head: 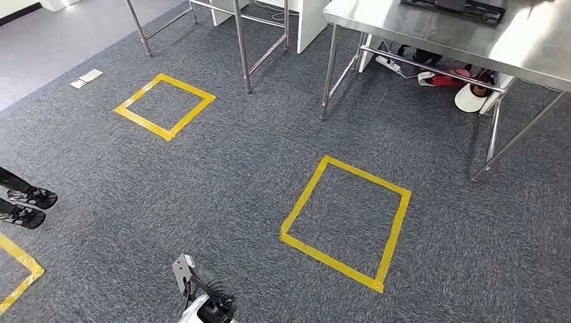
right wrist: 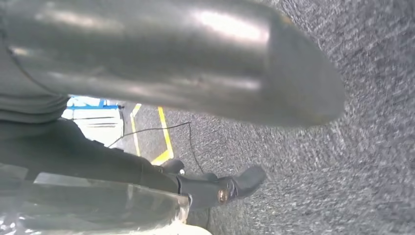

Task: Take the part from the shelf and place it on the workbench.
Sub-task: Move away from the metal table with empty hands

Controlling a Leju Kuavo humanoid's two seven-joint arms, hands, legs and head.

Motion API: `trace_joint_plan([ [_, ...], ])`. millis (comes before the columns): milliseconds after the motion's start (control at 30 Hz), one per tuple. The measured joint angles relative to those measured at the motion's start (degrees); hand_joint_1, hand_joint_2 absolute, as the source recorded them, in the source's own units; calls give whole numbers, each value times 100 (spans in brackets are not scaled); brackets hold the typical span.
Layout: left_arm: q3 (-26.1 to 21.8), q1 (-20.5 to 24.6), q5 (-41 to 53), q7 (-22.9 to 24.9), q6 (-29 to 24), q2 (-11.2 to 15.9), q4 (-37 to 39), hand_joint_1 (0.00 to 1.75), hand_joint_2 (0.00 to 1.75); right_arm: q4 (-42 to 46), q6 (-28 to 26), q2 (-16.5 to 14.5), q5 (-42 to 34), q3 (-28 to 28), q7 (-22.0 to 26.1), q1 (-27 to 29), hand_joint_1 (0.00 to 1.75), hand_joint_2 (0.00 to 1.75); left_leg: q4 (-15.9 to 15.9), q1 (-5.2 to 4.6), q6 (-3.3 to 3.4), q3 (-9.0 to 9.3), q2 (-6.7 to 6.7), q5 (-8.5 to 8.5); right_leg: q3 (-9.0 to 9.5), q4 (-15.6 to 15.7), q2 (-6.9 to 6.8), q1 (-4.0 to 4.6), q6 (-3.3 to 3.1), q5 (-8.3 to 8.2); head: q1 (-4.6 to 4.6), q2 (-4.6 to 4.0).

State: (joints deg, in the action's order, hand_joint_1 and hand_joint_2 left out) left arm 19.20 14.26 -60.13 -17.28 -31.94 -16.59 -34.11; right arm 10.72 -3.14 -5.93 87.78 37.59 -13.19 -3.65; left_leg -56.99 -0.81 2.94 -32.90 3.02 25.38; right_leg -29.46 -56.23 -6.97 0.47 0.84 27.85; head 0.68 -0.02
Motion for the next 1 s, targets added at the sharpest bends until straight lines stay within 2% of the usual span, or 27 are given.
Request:
trace_joint_plan([
  [67, 11, 5, -32, 38, 58, -2, -1, 0, 0, 1, -2, 3, -2, -1, 20, 3, 0, 0, 67, 42, 75, 8, -151, -74, -127, -306, 295, -16, 28, 184, -11, 0],
  [100, 19, 7, -47, 55, 91, -3, -1, 0, 0, 0, -3, 6, -1, -2, 28, 8, 0, 0, 81, 56, 99, -1, -225, -100, -285, -641, 489, -43, 28, 348, -21, 0],
  [133, 26, 7, -54, 65, 124, -3, -1, 0, 0, -1, -3, 8, -2, -2, 35, 18, 0, 0, 81, 60, 117, -22, -307, -118, -471, -1051, 607, -55, 23, 523, -26, 0],
  [167, 32, 4, -58, 71, 161, -3, -1, 0, 0, -1, -3, 11, -5, -2, 38, 30, 0, 0, 78, 60, 119, -40, -398, -130, -650, -1429, 651, -66, 34, 658, -30, 0],
  [200, 33, -1, -62, 71, 194, -2, -1, 0, 0, -1, -3, 16, -8, -2, 38, 40, 0, 0, 75, 61, 115, -52, -489, -141, -759, -1648, 666, -78, 65, 711, -30, 0],
  [233, 32, -5, -67, 71, 225, -2, -1, 0, 0, -1, -3, 21, -10, -2, 38, 45, 0, 0, 71, 64, 104, -58, -580, -152, -758, -1637, 674, -92, 115, 660, -30, 0],
  [267, 32, -7, -72, 71, 249, -2, -1, 0, 0, -1, -3, 26, -11, -2, 39, 45, 0, 0, 65, 71, 90, -60, -670, -160, -639, -1376, 697, -116, 177, 515, -29, 0],
  [300, 33, -8, -76, 71, 267, -2, -1, 0, 0, -1, -3, 30, -11, -2, 41, 43, 0, 0, 52, 79, 72, -64, -753, -165, -436, -942, 768, -151, 241, 322, -30, 0],
  [333, 33, -8, -77, 71, 279, -2, -1, 0, 0, -2, -3, 32, -11, -2, 43, 39, 0, 0, 33, 80, 45, -75, -828, -168, -245, -524, 885, -177, 277, 169, -36, 0],
  [367, 34, -8, -77, 71, 286, -2, -2, 0, 0, -3, -3, 32, -11, -3, 45, 36, 0, 0, 14, 75, 14, -95, -896, -172, -110, -207, 975, -190, 275, 61, -42, 0],
  [400, 35, -9, -79, 71, 291, -1, -2, 0, 0, -4, -3, 31, -11, -3, 46, 33, 0, 0, 0, 67, -21, -122, -951, -181, -43, -45, 1040, -188, 246, 14, -44, 0],
  [433, 35, -11, -81, 70, 293, 0, -3, 0, 0, -4, -3, 31, -11, -3, 46, 29, 0, 0, -5, 59, -57, -149, -1000, -198, -37, -21, 1042, -167, 197, 11, -47, 0],
  [467, 34, -13, -83, 70, 295, 4, -3, 0, 0, -4, -3, 33, -12, -3, 46, 26, 0, 0, -5, 61, -88, -177, -1050, -215, -36, -20, 978, -160, 150, -10, -43, 0],
  [500, 32, -16, -85, 70, 296, 9, -3, 0, 0, -3, -3, 35, -13, -3, 46, 20, 0, 0, -25, 67, -114, -200, -1026, -212, -29, -22, 922, -171, 111, -28, -40, 0],
  [533, 31, -18, -85, 69, 297, 14, -3, 0, 0, -3, -3, 36, -13, -2, 47, 17, 0, 0, -98, 68, -139, -240, -915, -160, -26, -20, 863, -182, 66, -42, -39, 0],
  [567, 31, -19, -85, 69, 303, 18, -4, 0, 0, -3, -3, 35, -13, -2, 48, 16, 0, 0, -289, 70, -164, -329, -752, -33, -24, -12, 797, -192, 15, -52, -23, 0],
  [633, 35, -20, -85, 69, 328, 20, -5, 0, 0, -3, -3, 35, -11, -2, 51, 27, 0, 0, -1015, 81, -213, -663, -424, 372, -35, -9, 651, -173, -63, -53, 5, 0],
  [667, 37, -24, -85, 69, 344, 22, -5, 0, 0, -3, -3, 38, -10, -2, 52, 38, 0, 0, -1428, 94, -233, -858, -362, 553, -42, -9, 565, -160, -80, -51, 16, 0],
  [700, 37, -29, -85, 69, 354, 24, -5, 0, 0, -3, -3, 41, -6, -1, 53, 44, 0, 0, -1707, 105, -245, -989, -337, 644, -50, -10, 479, -152, -84, -50, 16, 0],
  [733, 36, -35, -86, 69, 359, 27, -5, 0, 0, -3, -3, 44, -1, -1, 54, 45, 0, 0, -1776, 112, -250, -1012, -320, 626, -54, -10, 395, -148, -84, -49, 17, 0],
  [767, 36, -40, -88, 69, 360, 28, -5, 0, 0, -3, -3, 44, 5, -1, 57, 41, 0, 0, -1584, 116, -244, -899, -292, 501, -53, -10, 321, -146, -83, -48, 17, 0],
  [800, 35, -42, -90, 69, 359, 29, -6, 0, 0, -3, -2, 43, 11, -2, 61, 32, 0, 0, -1196, 116, -226, -674, -224, 321, -46, -10, 251, -143, -80, -44, 19, 0],
  [867, 35, -38, -91, 69, 357, 29, -14, 0, 0, -3, 0, 39, 20, -2, 71, 19, 0, 0, -378, 86, -163, -216, 65, 68, -30, -12, 135, -107, -58, -27, 11, 0],
  [900, 36, -36, -91, 69, 357, 29, -22, 0, 0, -3, 1, 39, 23, -2, 72, 14, 0, 0, -154, 62, -132, -97, 163, 24, -25, -13, 85, -84, -37, -16, 4, 0],
  [933, 36, -36, -91, 69, 356, 30, -29, 0, 0, -3, 2, 41, 26, -2, 73, 12, 0, 0, -74, 35, -105, -67, 198, 28, -20, -11, 30, -64, -13, -10, -3, 0],
  [1000, 34, -39, -91, 69, 355, 32, -38, 0, 0, -3, 2, 42, 32, -2, 73, 9, 0, 0, -39, 25, -41, -76, 40, -8, -14, -3, -76, -44, 51, 7, -8, 0],
])
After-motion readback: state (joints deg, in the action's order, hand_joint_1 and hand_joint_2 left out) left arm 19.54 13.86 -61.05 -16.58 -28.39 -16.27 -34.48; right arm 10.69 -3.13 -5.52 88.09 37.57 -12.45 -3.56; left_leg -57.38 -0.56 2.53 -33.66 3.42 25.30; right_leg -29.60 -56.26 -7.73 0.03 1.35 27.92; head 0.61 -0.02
